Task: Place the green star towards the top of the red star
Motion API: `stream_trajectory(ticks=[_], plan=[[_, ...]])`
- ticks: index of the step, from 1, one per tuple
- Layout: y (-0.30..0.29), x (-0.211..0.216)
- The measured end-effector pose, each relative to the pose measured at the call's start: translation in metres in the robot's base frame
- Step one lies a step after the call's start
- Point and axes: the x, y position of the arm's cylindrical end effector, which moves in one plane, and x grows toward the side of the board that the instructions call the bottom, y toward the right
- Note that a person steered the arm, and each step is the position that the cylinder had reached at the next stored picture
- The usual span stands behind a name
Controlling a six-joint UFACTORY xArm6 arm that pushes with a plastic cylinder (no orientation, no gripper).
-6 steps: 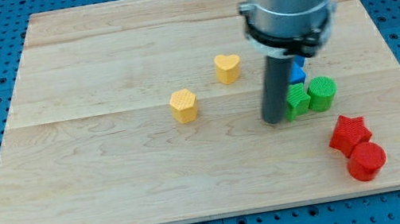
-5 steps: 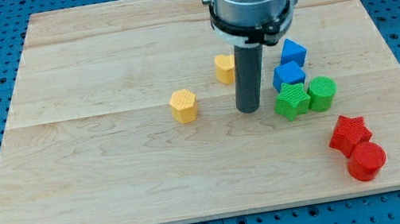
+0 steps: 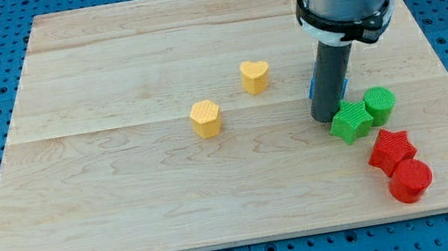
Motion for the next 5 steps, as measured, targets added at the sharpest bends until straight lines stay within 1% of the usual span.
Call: stream_trajectory(ticks=[2,4,5], plan=[[0.011,0.0],[0.042,-0.003],[0.042,-0.048]])
